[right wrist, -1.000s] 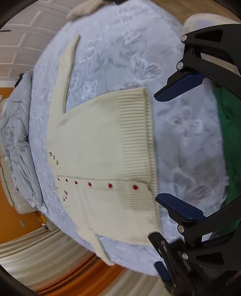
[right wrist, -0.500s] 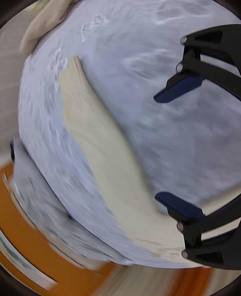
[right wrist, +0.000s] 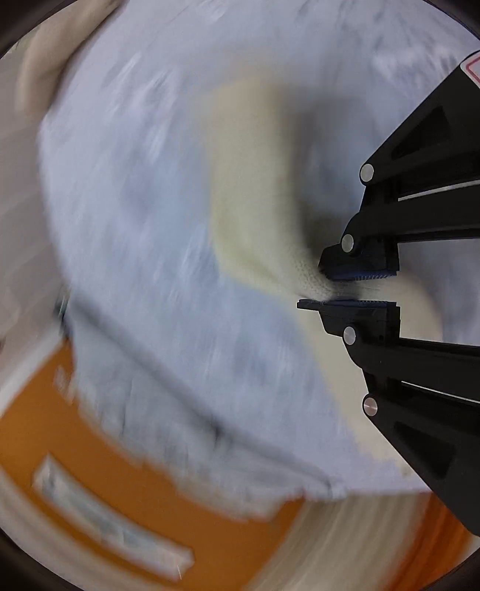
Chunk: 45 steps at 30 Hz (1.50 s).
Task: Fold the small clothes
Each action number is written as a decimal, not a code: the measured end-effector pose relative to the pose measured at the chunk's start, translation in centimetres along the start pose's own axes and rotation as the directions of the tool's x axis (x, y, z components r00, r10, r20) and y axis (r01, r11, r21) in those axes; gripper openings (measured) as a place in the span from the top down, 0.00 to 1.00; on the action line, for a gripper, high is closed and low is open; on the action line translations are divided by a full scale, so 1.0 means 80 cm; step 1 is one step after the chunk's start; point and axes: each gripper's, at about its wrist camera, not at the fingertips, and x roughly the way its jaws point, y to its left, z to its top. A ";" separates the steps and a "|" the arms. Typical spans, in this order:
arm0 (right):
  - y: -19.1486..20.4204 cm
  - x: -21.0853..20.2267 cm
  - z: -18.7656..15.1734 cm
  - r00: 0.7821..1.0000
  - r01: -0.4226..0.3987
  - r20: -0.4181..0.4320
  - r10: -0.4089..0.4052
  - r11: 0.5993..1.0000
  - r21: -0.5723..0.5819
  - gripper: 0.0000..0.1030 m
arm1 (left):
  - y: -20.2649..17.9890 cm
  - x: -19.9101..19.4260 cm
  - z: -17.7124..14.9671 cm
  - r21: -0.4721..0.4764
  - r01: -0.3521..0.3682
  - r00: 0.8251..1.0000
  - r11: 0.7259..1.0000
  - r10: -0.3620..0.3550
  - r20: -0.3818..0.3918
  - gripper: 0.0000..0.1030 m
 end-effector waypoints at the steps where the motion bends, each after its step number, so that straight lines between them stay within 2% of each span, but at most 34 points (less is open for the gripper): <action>1: 0.049 -0.004 -0.003 0.996 -0.085 -0.009 0.085 0.994 -0.069 0.90 | 0.004 -0.001 0.002 -0.012 0.012 1.000 1.000 -0.012 0.008 0.05; 2: 0.083 -0.008 -0.008 0.990 -0.141 -0.023 0.139 0.983 -0.118 0.90 | 0.006 -0.002 0.004 -0.020 0.018 1.000 1.000 -0.018 0.014 0.05; 4: 0.169 -0.012 -0.031 0.963 -0.270 -0.076 0.259 0.934 -0.234 0.90 | 0.012 -0.005 0.008 -0.041 0.040 0.999 0.998 -0.038 0.028 0.05; 5: 0.222 -0.012 -0.052 0.941 -0.338 -0.121 0.316 0.891 -0.303 0.90 | 0.015 -0.007 0.010 -0.050 0.044 0.999 0.998 -0.042 0.034 0.05; 7: 0.300 -0.006 -0.096 0.903 -0.429 -0.210 0.375 0.816 -0.387 0.90 | 0.022 -0.012 0.016 -0.072 0.061 0.997 0.996 -0.057 0.057 0.05; 8: 0.343 0.003 -0.127 0.876 -0.480 -0.272 0.398 0.771 -0.418 0.90 | 0.024 -0.014 0.018 -0.078 0.074 0.995 0.994 -0.069 0.066 0.05; 10: 0.405 0.029 -0.194 0.843 -0.532 -0.372 0.389 0.706 -0.467 0.90 | 0.031 -0.021 0.025 -0.094 0.102 0.992 0.990 -0.094 0.085 0.05; 12: 0.435 0.063 -0.258 0.816 -0.559 -0.466 0.341 0.671 -0.488 0.87 | 0.037 -0.025 0.030 -0.110 0.122 0.989 0.986 -0.112 0.098 0.05; 13: 0.442 0.077 -0.283 0.813 -0.556 -0.495 0.308 0.663 -0.501 0.84 | 0.040 -0.026 0.034 -0.119 0.139 0.986 0.983 -0.126 0.106 0.05; 15: 0.441 0.105 -0.339 0.819 -0.524 -0.539 0.199 0.643 -0.559 0.81 | 0.047 -0.025 0.043 -0.134 0.178 0.980 0.975 -0.163 0.112 0.05; 16: 0.437 0.106 -0.346 0.823 -0.517 -0.536 0.189 0.642 -0.567 0.81 | 0.049 -0.023 0.049 -0.142 0.203 0.976 0.969 -0.188 0.112 0.05; 18: 0.410 0.086 -0.342 0.832 -0.506 -0.511 0.215 0.671 -0.542 0.74 | 0.054 -0.018 0.063 -0.158 0.252 0.965 0.955 -0.235 0.117 0.05; 19: 0.393 0.074 -0.335 0.843 -0.490 -0.488 0.225 0.695 -0.526 0.58 | 0.056 -0.013 0.075 -0.169 0.282 0.956 0.944 -0.263 0.126 0.05; 20: 0.362 0.060 -0.316 0.871 -0.445 -0.437 0.225 0.737 -0.508 0.47 | 0.057 -0.006 0.086 -0.177 0.309 0.948 0.935 -0.289 0.131 0.05; 22: 0.309 0.042 -0.297 0.913 -0.351 -0.371 0.172 0.794 -0.496 0.44 | 0.051 0.012 0.111 -0.195 0.340 0.939 0.920 -0.321 0.126 0.05; 24: 0.261 0.047 -0.279 0.929 -0.271 -0.356 0.096 0.833 -0.483 0.43 | 0.038 0.034 0.139 -0.202 0.360 0.932 0.911 -0.340 0.126 0.05; 25: 0.241 0.047 -0.270 0.933 -0.240 -0.354 0.069 0.851 -0.466 0.43 | 0.027 0.051 0.158 -0.207 0.371 0.928 0.905 -0.351 0.129 0.05; 27: 0.205 0.051 -0.248 0.929 -0.215 -0.363 0.066 0.896 -0.389 0.43 | 0.010 0.079 0.184 -0.235 0.393 0.919 0.889 -0.375 0.118 0.05; 29: 0.177 0.051 -0.237 0.927 -0.204 -0.368 0.077 0.925 -0.322 0.43 | -0.013 0.109 0.216 -0.272 0.443 0.895 0.854 -0.436 0.092 0.05; 32: 0.162 0.050 -0.240 0.926 -0.203 -0.368 0.085 0.934 -0.295 0.43 | -0.045 0.140 0.258 -0.276 0.421 0.905 0.864 -0.419 0.072 0.05; 33: 0.162 0.048 -0.240 0.923 -0.209 -0.374 0.091 0.935 -0.287 0.43 | -0.058 0.153 0.271 -0.267 0.388 0.919 0.882 -0.391 0.045 0.05; 34: 0.156 0.048 -0.244 0.920 -0.213 -0.379 0.097 0.937 -0.278 0.43 | -0.070 0.176 0.286 -0.260 0.360 0.926 0.896 -0.376 -0.013 0.06; 35: 0.155 0.049 -0.246 0.916 -0.220 -0.387 0.105 0.938 -0.267 0.43 | -0.077 0.191 0.292 -0.266 0.340 0.927 0.902 -0.369 -0.067 0.17; 36: 0.157 0.053 -0.250 0.911 -0.232 -0.396 0.115 0.937 -0.261 0.43 | -0.081 0.206 0.295 -0.289 0.339 0.916 0.895 -0.384 -0.117 0.35; 37: 0.156 0.052 -0.257 0.906 -0.246 -0.404 0.128 0.935 -0.256 0.43 | -0.085 0.213 0.294 -0.305 0.355 0.899 0.884 -0.412 -0.146 0.80; 38: 0.159 0.054 -0.259 0.899 -0.262 -0.414 0.143 0.933 -0.246 0.43 | -0.087 0.218 0.296 -0.322 0.372 0.879 0.870 -0.442 -0.178 0.93; 39: 0.161 0.056 -0.259 0.896 -0.269 -0.418 0.152 0.933 -0.237 0.43 | -0.086 0.212 0.296 -0.325 0.393 0.874 0.860 -0.459 -0.159 0.93; 40: 0.163 0.063 -0.257 0.891 -0.277 -0.422 0.167 0.937 -0.214 0.43 | -0.084 0.189 0.297 -0.297 0.447 0.870 0.844 -0.488 -0.075 0.94; 41: 0.162 0.071 -0.256 0.890 -0.278 -0.421 0.177 0.941 -0.193 0.43 | -0.081 0.162 0.298 -0.247 0.504 0.856 0.828 -0.516 0.019 0.94; 42: 0.162 0.073 -0.256 0.889 -0.282 -0.416 0.189 0.943 -0.175 0.43 | -0.076 0.140 0.297 -0.206 0.558 0.829 0.804 -0.550 0.097 0.94; 43: 0.161 0.082 -0.253 0.886 -0.296 -0.408 0.218 0.945 -0.138 0.44 | -0.063 0.106 0.292 -0.150 0.643 0.763 0.751 -0.612 0.208 0.94; 44: 0.162 0.089 -0.252 0.882 -0.307 -0.406 0.238 0.945 -0.112 0.44 | -0.051 0.082 0.285 -0.108 0.699 0.703 0.707 -0.651 0.285 0.94; 45: 0.162 0.096 -0.253 0.878 -0.313 -0.405 0.253 0.946 -0.087 0.45 | -0.042 0.067 0.279 -0.073 0.722 0.668 0.688 -0.667 0.330 0.94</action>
